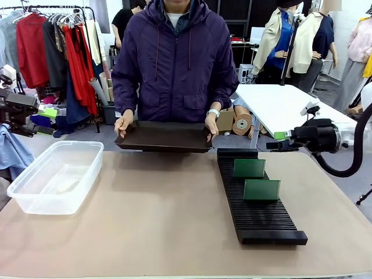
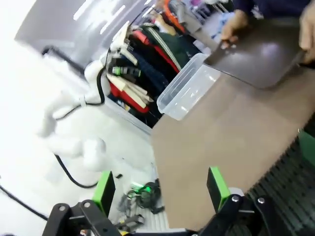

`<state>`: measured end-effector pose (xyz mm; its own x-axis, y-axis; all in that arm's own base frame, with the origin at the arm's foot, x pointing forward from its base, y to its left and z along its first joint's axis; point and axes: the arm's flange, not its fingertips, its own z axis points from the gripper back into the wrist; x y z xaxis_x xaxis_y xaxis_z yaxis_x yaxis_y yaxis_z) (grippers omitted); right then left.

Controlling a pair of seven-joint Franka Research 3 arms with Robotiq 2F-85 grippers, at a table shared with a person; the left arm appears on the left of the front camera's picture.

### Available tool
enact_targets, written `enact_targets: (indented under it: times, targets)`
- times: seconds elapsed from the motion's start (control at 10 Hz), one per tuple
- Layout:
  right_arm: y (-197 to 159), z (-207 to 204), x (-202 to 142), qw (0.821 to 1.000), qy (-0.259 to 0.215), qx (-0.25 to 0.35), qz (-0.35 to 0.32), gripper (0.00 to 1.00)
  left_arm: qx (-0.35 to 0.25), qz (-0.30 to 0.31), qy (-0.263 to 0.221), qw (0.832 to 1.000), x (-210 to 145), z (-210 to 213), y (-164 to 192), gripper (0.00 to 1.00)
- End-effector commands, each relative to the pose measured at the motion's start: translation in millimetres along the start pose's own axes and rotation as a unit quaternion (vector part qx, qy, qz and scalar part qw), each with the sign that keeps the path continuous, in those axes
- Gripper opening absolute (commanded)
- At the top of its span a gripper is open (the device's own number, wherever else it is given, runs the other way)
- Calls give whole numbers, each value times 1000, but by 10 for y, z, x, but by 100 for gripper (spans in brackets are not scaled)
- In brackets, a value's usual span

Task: Sort PCBs into racks and boxes based on the side picked up.
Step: If the short side of the Blank PCB is picked up, insert it into the PCB Rack ; if the long side is picked up, place it in the Organizing box.

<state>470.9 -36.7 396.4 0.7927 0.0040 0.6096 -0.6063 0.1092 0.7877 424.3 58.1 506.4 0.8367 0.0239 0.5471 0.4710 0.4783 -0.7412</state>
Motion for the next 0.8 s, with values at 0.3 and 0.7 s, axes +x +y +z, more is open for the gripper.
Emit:
enact_targets:
  times: [0.3, 0.7]
  targets:
    - [312, 28, -26, 988, -25, 25, -151, 100, -4, -1, 0, 1000, -4, 10, -20, 100]
    - [226, 32, -38, 989, -7, 20, -144, 100, -4, -1, 0, 1000, -4, 10, -20, 100]
